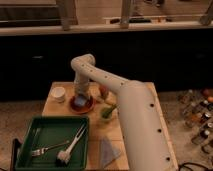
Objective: Wipe red bowl with sponge
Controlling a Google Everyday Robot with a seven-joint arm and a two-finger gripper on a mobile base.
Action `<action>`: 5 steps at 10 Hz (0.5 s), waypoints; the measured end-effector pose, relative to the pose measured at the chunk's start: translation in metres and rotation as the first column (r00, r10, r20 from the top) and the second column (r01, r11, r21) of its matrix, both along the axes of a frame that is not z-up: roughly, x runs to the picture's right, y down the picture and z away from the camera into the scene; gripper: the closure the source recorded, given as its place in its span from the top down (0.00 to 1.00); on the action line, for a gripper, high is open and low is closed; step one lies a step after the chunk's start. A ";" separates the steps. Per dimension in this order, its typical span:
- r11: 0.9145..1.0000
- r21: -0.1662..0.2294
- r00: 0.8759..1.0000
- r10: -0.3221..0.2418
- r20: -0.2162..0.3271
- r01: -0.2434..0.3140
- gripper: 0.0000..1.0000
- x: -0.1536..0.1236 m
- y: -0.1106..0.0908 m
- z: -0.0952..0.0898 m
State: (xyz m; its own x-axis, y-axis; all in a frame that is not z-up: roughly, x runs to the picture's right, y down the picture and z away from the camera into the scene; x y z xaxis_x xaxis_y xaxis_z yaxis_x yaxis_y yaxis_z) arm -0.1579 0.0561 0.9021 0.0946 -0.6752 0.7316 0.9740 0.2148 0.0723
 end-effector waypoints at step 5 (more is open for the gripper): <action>0.995 -0.039 0.994 -0.085 0.064 0.087 0.00 -0.007 0.028 -0.017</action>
